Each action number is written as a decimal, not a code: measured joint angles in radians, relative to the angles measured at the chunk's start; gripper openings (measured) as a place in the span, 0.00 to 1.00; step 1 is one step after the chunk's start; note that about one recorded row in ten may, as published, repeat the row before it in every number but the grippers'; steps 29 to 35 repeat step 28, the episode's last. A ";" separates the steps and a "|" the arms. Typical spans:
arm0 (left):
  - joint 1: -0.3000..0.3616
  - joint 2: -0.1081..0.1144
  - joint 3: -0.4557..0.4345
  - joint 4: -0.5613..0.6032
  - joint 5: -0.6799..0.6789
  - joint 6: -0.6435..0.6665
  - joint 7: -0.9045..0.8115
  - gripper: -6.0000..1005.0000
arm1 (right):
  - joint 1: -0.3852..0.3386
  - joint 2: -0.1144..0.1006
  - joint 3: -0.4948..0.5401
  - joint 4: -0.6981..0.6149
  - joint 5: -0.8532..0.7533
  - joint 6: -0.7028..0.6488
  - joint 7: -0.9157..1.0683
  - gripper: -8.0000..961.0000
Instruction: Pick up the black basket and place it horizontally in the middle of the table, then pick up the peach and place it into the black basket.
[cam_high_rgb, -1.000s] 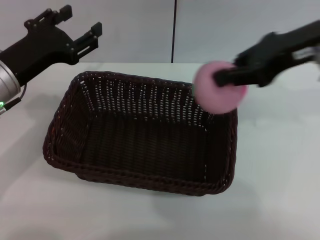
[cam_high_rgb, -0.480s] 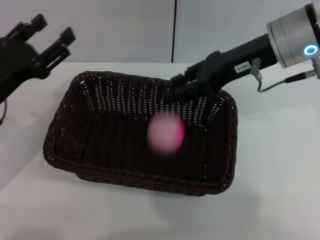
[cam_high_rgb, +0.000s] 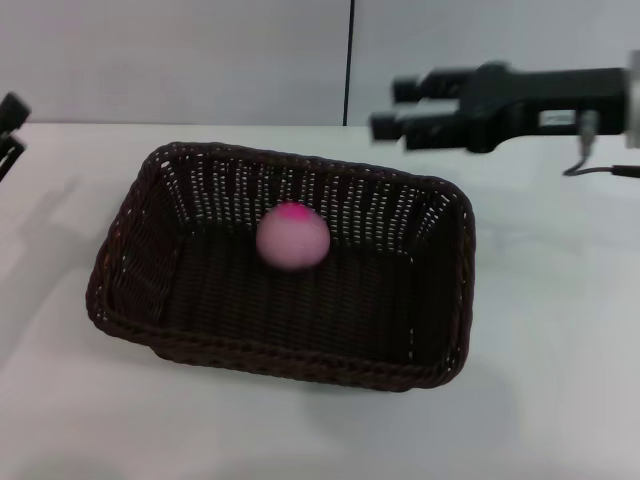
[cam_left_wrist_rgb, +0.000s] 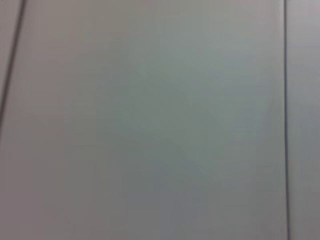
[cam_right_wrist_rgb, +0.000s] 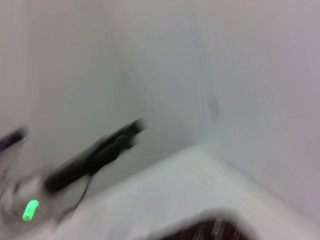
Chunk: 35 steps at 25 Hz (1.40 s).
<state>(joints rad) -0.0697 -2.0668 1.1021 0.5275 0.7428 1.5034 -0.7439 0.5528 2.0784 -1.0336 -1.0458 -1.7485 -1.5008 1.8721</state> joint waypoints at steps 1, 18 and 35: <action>-0.004 -0.001 -0.021 -0.050 -0.015 0.051 0.048 0.74 | -0.046 0.001 0.000 0.016 0.074 0.023 -0.076 0.77; -0.078 -0.007 -0.086 -0.432 -0.151 0.190 0.410 0.74 | -0.115 0.013 0.006 1.093 1.143 -0.193 -1.431 0.77; -0.120 -0.007 -0.119 -0.531 -0.154 0.178 0.456 0.74 | -0.114 0.014 0.064 1.124 1.147 -0.121 -1.419 0.77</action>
